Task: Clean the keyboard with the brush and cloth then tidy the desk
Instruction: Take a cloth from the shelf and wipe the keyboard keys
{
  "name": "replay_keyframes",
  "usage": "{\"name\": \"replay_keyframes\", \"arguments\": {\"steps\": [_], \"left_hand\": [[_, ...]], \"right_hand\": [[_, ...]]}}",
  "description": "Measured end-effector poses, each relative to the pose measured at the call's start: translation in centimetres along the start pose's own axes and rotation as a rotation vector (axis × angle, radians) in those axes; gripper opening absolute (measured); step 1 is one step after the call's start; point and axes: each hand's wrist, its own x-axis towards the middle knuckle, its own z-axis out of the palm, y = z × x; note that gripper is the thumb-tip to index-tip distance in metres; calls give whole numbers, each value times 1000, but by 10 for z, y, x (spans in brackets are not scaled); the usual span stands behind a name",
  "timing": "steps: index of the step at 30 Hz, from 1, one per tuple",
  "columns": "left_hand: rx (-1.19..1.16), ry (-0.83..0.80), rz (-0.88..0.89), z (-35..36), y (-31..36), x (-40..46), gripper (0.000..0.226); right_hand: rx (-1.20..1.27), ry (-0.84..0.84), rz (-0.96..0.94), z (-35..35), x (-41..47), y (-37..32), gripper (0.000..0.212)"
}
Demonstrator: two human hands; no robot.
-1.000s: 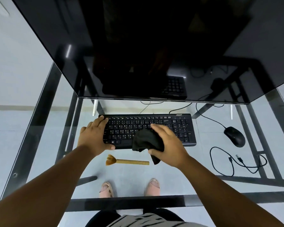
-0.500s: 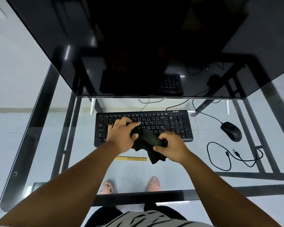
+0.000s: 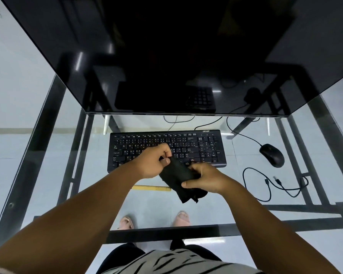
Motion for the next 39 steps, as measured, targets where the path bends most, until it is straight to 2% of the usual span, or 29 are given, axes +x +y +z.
{"name": "replay_keyframes", "arguments": {"steps": [3,8,11,13,15,18,21,25,28,32,35,39], "left_hand": [[-74,-1,13,-1,11,-6,7],[-465,80,-95,-8,24,-13,4],[-880,18,-216,-12,27,-18,17],[-1030,-48,-259,-13,24,-22,32],[-1021,-129,-267,-13,22,-27,38],[-892,-165,-292,-14,16,-30,28],[-887,-24,-296,-16,12,-29,31],[-989,166,-208,-20,12,-39,30],[-1046,217,-158,-31,3,-56,32],[-1060,201,-158,-50,-23,-80,38],[-1056,155,-227,-60,-44,-100,44],[-1096,118,-360,-62,-62,-119,50]], "right_hand": [[14,-17,6,-4,-5,-6,22],[351,-11,-31,-7,-12,-7,16],[491,-21,-95,-7,-18,-12,17],[554,-29,-124,-8,-18,-12,25],[587,-32,-138,-8,-17,-13,32],[612,-37,-156,-9,-17,-16,30],[619,-48,-156,-6,-15,-21,27],[598,-60,-156,3,-9,-24,27],[499,-32,-157,13,-5,-28,20],[303,210,-258,41,6,-30,22],[-51,304,-340,70,16,-28,18],[-485,250,-384,103,25,-34,36]]}}
